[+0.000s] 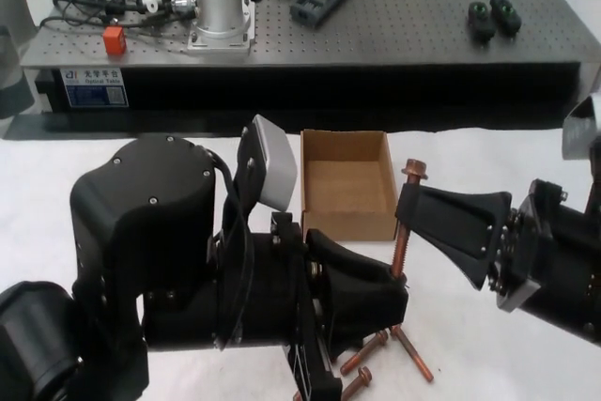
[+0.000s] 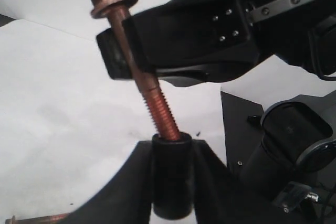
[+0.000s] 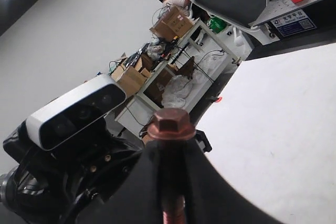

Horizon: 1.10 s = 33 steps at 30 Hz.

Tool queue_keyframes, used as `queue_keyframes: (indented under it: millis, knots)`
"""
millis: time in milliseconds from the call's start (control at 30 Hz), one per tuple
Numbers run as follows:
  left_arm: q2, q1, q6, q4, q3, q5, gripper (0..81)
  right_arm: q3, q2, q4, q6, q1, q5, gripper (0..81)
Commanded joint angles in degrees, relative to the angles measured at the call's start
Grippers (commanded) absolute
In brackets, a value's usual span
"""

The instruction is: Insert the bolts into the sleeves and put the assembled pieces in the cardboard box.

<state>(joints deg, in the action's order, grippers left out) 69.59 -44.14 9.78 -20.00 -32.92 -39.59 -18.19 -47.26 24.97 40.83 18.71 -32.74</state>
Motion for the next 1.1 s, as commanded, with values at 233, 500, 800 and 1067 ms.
queue_keyframes:
  millis: [233, 500, 800, 1067]
  knots:
    - [-0.7, -0.1, 1.8, -4.0, -0.4, 3.3, 0.6, 0.1, -0.1, -3.6, -8.6, 0.1, -5.2, 3.1]
    - [-0.7, -0.1, 1.1, -4.3, -0.4, 6.0, 0.6, 0.1, 0.2, -5.8, -14.2, 0.1, -5.2, 36.1]
    - [5.7, 4.3, 1.5, -2.2, -6.7, 26.6, 0.6, 0.1, 6.5, -18.2, -16.5, -10.0, -5.1, 39.1]
    - [36.0, 10.8, 1.0, 25.8, -43.7, 27.0, 0.6, -0.2, 9.9, -38.9, -22.5, -13.6, 5.4, 39.1]
